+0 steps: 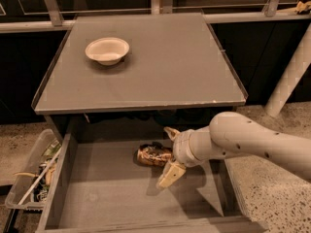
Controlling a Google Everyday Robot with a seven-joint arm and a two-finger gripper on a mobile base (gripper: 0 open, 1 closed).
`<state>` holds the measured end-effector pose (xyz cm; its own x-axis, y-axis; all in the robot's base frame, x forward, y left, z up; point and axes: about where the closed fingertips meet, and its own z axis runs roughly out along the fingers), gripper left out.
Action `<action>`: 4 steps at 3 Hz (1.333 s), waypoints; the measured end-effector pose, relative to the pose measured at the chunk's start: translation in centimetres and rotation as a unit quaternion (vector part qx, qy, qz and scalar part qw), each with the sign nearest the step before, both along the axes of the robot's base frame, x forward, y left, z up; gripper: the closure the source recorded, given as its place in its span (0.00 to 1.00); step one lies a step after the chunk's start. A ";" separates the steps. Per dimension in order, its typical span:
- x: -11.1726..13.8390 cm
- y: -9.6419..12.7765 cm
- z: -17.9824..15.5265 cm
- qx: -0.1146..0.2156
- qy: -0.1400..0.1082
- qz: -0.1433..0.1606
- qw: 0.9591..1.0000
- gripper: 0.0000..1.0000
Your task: Pick orange can from top drawer and place on counter
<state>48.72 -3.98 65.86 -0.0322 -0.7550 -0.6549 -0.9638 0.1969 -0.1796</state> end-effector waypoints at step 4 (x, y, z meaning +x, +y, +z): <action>3.7 -1.1 -5.5 0.051 0.003 -0.021 0.998 0.41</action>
Offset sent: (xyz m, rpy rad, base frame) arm 0.0399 -0.0218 -0.0604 0.0405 -0.0643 -0.0746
